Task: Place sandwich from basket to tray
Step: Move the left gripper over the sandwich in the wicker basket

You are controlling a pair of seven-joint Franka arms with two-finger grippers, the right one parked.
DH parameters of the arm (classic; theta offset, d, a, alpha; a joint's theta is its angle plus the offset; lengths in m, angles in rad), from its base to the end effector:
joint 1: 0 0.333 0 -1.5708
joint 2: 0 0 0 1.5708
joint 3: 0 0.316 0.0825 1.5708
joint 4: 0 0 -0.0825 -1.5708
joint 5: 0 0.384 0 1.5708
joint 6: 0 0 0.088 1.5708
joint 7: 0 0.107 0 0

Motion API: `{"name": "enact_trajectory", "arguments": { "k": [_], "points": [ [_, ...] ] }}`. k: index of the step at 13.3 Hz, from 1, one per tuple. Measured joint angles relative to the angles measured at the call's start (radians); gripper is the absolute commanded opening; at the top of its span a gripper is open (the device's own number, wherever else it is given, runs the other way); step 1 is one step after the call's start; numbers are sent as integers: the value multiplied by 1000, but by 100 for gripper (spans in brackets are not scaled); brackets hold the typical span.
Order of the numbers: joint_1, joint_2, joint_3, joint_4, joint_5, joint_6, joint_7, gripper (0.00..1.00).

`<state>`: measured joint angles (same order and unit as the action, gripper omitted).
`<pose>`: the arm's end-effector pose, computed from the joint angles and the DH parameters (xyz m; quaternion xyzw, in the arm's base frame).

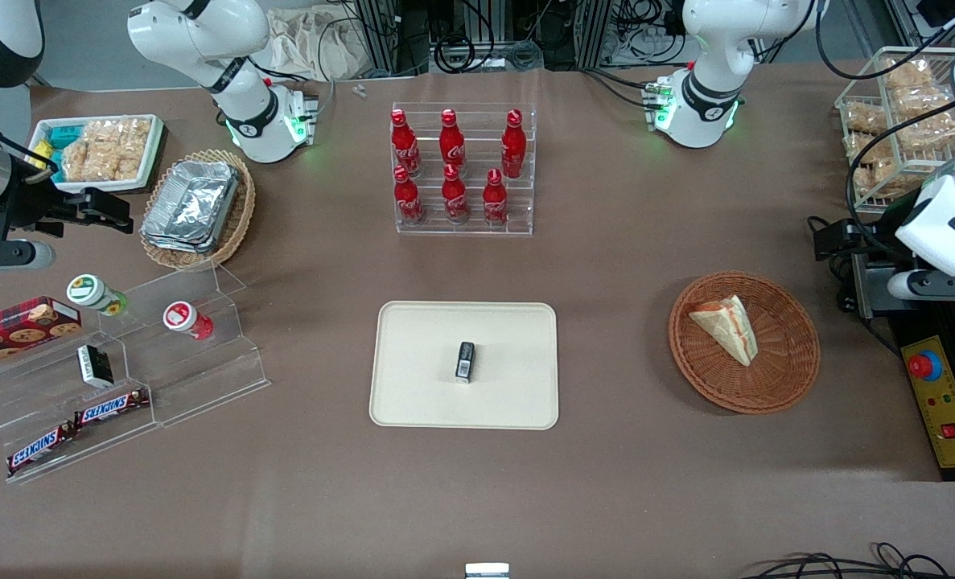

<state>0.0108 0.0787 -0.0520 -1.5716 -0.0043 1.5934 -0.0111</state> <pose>0.5777 -0.0232 0.5815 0.9995 -0.0149 -0.0285 0.0034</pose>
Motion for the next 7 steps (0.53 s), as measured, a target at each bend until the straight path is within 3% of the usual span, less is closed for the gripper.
{"name": "enact_trajectory", "arguments": {
  "k": [7],
  "points": [
    [0,4,0,-9,0,-24,-14,99]
  ]
}}
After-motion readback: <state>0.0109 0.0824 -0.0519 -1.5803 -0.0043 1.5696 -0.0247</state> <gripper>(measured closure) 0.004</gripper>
